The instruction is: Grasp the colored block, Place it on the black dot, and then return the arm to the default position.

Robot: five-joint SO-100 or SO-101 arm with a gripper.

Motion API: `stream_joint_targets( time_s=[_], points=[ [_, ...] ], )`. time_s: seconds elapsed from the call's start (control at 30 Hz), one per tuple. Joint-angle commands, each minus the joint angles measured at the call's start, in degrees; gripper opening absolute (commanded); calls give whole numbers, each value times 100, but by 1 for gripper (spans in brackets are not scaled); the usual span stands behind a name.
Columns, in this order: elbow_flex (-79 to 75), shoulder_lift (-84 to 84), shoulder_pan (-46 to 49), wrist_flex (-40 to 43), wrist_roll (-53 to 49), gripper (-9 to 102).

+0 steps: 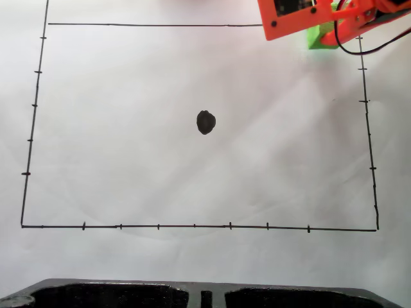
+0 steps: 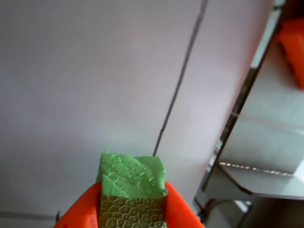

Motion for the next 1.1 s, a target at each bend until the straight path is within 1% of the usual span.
stream_joint_targets(
  time_s=[0.0,0.13,0.5,0.67,0.73,0.87,0.97,1.07],
  points=[
    [-132,527,308,141,-448,7],
    [-158,765,809,237,-1160,7],
    [-220,1160,2584,396,-3524,7],
    [-255,1213,3472,448,-4307,7],
    [-352,1204,3823,413,-4474,7],
    [-413,1354,4456,105,-5326,5],
    [-431,1336,4975,-290,-6003,5],
    [-457,1204,5335,-404,-6240,5]
  ],
)
